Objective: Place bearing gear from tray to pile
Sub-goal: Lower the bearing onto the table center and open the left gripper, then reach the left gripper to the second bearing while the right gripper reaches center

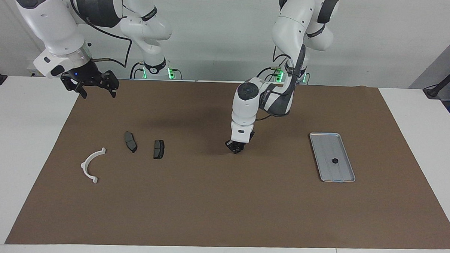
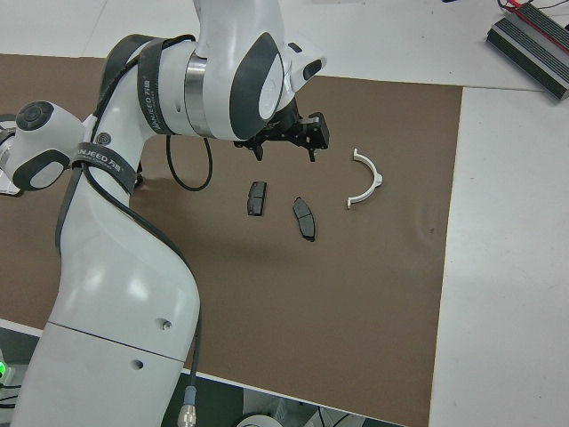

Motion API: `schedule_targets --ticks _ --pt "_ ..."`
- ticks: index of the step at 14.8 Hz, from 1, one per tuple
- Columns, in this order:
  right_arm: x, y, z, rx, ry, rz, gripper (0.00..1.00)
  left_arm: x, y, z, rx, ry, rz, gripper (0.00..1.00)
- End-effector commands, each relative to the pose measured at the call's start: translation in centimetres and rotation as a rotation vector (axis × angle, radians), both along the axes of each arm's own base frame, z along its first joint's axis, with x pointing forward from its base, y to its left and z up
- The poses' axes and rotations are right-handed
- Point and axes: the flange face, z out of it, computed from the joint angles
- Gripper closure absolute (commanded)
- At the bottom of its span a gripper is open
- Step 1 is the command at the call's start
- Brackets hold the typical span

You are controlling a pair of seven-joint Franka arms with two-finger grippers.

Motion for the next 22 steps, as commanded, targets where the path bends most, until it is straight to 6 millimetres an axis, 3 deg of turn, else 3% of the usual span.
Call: schedule_targets --ticks 1,2,3,6,7,10,13,17,19,22 --pt "-0.3 -0.4 0.1 0.008 -0.026 0.027 0.00 -0.5 0.7 -0.4 -0.007 -0.028 0.012 0.95" --pt "-0.2 -0.4 0.0 0.008 -0.025 0.027 0.00 -0.5 0.6 -0.3 -0.008 -0.029 0.012 0.94" --pt "-0.2 -0.4 0.0 0.008 -0.025 0.026 0.00 -0.5 0.7 -0.3 -0.005 -0.024 0.014 0.86" --pt "-0.3 -0.6 0.1 0.007 -0.026 0.027 0.00 -0.3 0.7 0.0 -0.003 -0.021 0.017 0.12" --pt "-0.3 -0.5 0.1 0.008 -0.026 0.027 0.00 -0.1 0.8 0.2 0.002 -0.013 0.024 0.00" --pt "-0.3 -0.6 0.1 0.008 -0.025 0.025 0.00 1.1 1.0 2.4 0.031 0.018 0.038 0.00" --pt "-0.3 -0.5 0.0 0.008 -0.025 0.019 0.00 2.5 4.7 6.4 0.041 0.024 0.061 0.00" --pt "0.2 -0.6 0.1 0.004 -0.066 0.036 0.00 3.5 14.7 12.8 0.082 0.082 -0.108 0.00" --pt "0.5 -0.4 -0.1 0.005 -0.069 0.034 0.00 4.1 19.4 14.0 0.097 0.129 -0.208 0.00" --pt "2.1 -0.5 -1.2 0.007 -0.098 0.035 0.01 6.1 26.4 14.1 0.090 0.132 -0.337 0.00"
